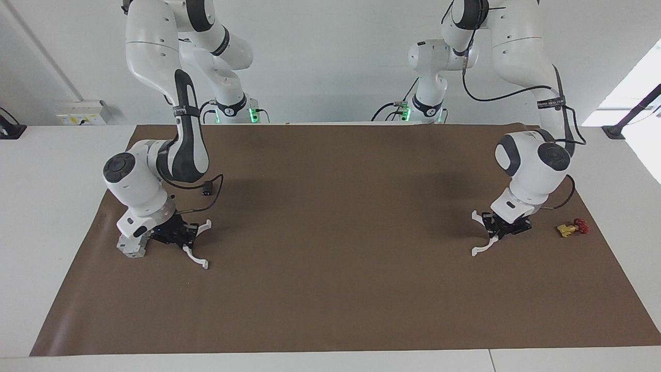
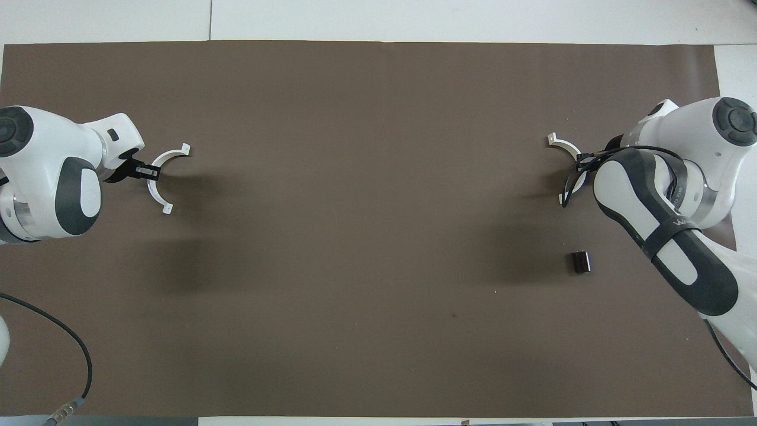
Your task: Assemble drain pipe with both arms
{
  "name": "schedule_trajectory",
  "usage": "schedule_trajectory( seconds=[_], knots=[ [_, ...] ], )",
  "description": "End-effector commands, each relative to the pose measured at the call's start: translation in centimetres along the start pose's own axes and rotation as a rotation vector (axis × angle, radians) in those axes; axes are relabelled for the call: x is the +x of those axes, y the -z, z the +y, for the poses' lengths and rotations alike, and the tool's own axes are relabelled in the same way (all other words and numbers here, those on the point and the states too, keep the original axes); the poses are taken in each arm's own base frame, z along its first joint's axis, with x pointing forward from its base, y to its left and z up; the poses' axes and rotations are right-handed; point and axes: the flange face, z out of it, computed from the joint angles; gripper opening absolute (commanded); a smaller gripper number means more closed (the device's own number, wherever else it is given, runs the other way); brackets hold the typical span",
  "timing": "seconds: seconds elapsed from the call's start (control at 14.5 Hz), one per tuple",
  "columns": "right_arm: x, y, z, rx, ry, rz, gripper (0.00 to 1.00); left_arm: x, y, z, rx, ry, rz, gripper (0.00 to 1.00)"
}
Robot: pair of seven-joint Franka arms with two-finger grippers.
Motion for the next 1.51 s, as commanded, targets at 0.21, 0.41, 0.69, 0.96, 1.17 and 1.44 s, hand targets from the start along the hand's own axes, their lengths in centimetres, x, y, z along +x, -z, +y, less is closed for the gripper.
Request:
schedule_trajectory(
  seconds=[0.21, 0.41, 0.69, 0.96, 1.17, 1.44],
  knots=[
    [3.0, 4.5, -5.9, 0.033, 0.002, -0.028, 0.04, -0.8, 2.0, -0.8, -0.013, 0.048, -0.006, 0.00],
    [3.6, 6.4, -16.6, -0.002, -0.096, -0.066, 0.04, -2.0, 4.7, -0.6, -0.026, 0.207, -0.043, 0.00],
    [1.5, 6.4, -30.4, -0.026, -0.146, -0.040, 0.04, -3.1, 6.2, -0.4, -0.030, 0.291, -0.053, 0.00],
    [0.1, 3.6, -40.8, -0.041, -0.108, -0.022, 0.04, -3.2, 6.9, -0.6, -0.028, 0.294, -0.042, 0.00],
    [-0.8, 3.0, -42.7, -0.044, -0.068, -0.001, 0.04, -3.2, 6.9, -0.7, -0.028, 0.297, -0.042, 0.00],
    [-1.7, -0.3, -44.1, -0.092, -0.018, -0.014, 0.04, -3.2, 7.1, -0.7, -0.027, 0.303, -0.041, 0.00]
  ],
)
